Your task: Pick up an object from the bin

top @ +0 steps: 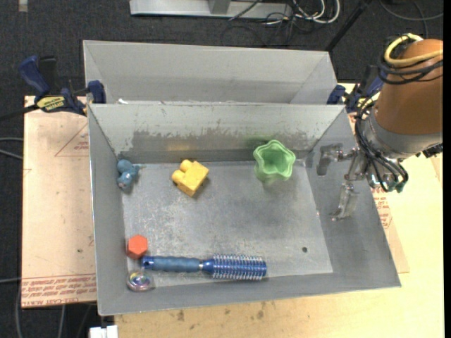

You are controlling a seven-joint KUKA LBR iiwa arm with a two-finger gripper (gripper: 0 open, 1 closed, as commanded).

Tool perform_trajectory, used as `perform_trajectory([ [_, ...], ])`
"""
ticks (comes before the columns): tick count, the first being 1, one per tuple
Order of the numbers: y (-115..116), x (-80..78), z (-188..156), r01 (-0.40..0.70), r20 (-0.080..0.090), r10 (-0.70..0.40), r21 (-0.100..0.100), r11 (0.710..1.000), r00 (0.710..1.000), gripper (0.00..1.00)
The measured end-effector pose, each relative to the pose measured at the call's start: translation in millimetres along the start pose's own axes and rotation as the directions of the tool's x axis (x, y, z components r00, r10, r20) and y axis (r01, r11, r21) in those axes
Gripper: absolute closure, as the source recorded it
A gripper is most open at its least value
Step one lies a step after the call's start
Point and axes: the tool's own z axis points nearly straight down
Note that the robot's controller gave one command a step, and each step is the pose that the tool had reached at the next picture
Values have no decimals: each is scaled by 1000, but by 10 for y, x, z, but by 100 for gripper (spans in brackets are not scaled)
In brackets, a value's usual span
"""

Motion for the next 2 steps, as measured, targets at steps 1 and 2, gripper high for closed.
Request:
perform_trajectory([
  [1,-65,671,1372,135,-3,-135,-2,991,991,0],
  [2,942,704,1326,238,11,-238,-1,971,971,0],
])
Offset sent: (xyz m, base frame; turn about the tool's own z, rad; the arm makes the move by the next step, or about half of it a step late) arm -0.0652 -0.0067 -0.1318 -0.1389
